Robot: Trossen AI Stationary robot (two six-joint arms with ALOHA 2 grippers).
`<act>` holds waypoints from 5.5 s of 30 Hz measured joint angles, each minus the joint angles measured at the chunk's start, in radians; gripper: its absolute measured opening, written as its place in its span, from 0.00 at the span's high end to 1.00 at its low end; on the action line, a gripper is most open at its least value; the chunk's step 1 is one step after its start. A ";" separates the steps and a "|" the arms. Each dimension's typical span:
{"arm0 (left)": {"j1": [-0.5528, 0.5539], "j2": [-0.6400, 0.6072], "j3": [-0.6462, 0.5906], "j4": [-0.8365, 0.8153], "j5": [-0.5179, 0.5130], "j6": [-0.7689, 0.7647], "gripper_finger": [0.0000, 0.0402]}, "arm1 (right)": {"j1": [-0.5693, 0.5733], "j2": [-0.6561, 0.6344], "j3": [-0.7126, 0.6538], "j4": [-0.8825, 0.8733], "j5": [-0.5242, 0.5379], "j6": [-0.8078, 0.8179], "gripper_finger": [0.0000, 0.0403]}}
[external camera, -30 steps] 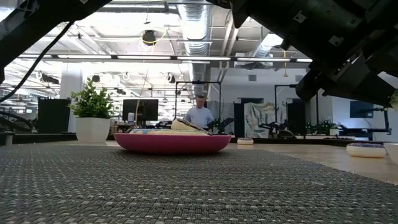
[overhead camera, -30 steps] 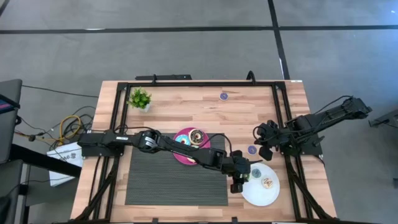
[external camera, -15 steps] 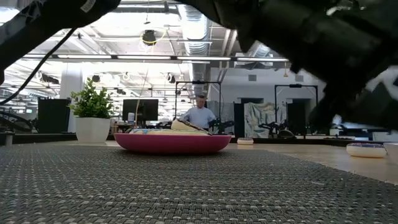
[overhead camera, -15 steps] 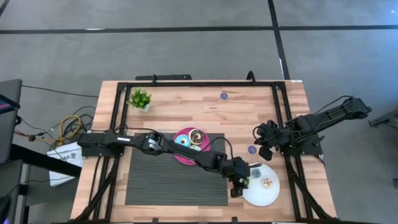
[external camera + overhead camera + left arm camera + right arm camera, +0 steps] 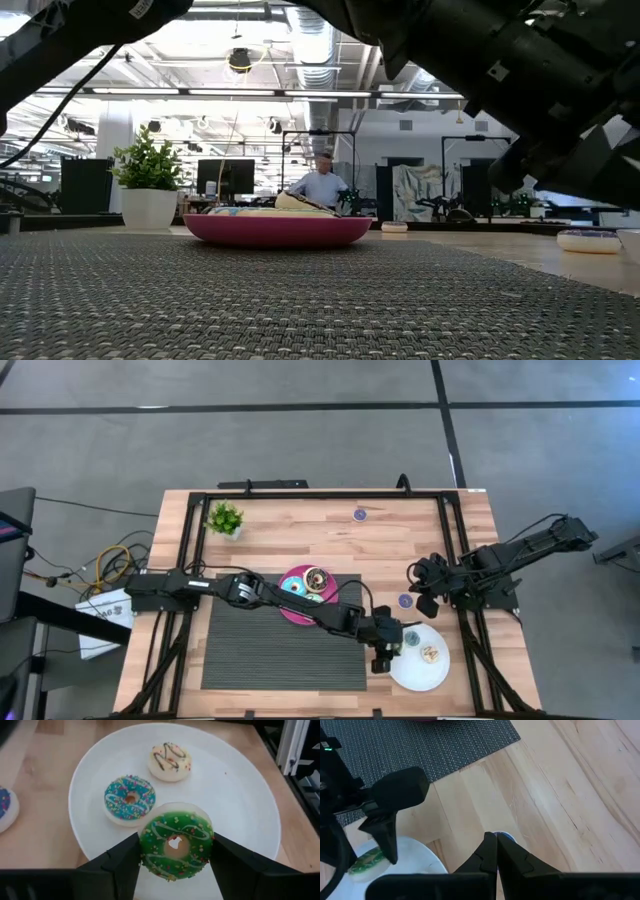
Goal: Pick & Place donuts
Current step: Put the small green donut on the white plate, then put the top small dark blue donut on the white plate
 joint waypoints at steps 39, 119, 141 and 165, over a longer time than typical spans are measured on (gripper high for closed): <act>0.035 -0.192 0.079 -0.569 -0.085 0.037 0.65 | 0.000 0.000 0.000 -0.031 0.000 0.034 1.00; 0.234 -2.624 -2.259 0.272 -0.001 0.148 1.00 | -0.411 0.262 0.011 0.698 0.132 -0.347 1.00; 0.234 -2.624 -2.261 0.270 -0.003 0.148 1.00 | -0.984 1.152 1.026 -0.103 -0.056 -0.465 0.52; 0.234 -2.624 -2.261 0.270 -0.005 0.148 1.00 | -1.038 1.387 1.066 -0.098 -0.218 -0.385 0.13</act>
